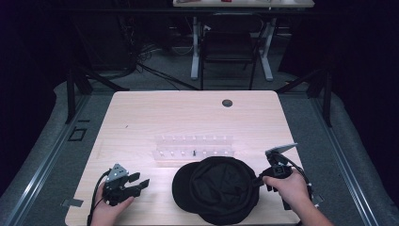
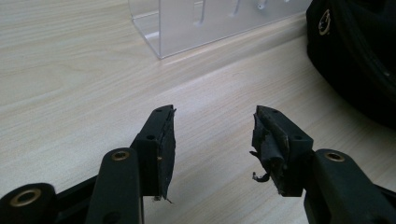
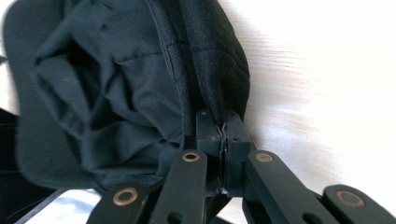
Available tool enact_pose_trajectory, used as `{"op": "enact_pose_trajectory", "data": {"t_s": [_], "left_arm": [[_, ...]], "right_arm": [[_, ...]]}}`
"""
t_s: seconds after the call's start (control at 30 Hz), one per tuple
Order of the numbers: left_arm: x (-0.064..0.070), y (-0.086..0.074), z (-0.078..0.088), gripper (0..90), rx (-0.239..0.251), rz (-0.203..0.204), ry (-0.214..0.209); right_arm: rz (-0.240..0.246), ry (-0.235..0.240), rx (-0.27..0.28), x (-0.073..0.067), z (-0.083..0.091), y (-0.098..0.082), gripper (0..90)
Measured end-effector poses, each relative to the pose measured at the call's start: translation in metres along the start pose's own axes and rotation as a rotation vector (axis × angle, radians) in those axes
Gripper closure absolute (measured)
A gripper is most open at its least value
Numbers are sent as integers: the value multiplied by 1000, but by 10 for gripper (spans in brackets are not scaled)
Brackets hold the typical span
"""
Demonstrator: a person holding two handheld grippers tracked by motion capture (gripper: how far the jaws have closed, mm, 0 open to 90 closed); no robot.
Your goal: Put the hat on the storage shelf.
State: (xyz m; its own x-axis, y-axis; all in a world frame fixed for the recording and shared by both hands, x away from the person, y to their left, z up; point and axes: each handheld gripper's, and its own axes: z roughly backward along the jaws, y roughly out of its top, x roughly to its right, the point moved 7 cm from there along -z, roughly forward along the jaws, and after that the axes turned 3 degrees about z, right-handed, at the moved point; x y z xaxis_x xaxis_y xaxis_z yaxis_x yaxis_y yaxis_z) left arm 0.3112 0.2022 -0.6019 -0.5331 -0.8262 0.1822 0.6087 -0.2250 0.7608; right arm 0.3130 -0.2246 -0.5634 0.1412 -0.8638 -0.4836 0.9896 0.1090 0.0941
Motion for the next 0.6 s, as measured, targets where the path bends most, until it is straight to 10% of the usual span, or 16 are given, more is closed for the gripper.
{"op": "enact_pose_trajectory", "data": {"t_s": [0.03,0.07,0.6], "left_arm": [[0,0,0,487,0,1,-1],[0,0,0,487,1,1,-7],[0,0,0,487,0,7,-6]], "right_arm": [[-47,17,66,-4,-2,3,884],[0,17,9,-4,4,1,884],[-39,109,62,-30,36,4,885]]}}
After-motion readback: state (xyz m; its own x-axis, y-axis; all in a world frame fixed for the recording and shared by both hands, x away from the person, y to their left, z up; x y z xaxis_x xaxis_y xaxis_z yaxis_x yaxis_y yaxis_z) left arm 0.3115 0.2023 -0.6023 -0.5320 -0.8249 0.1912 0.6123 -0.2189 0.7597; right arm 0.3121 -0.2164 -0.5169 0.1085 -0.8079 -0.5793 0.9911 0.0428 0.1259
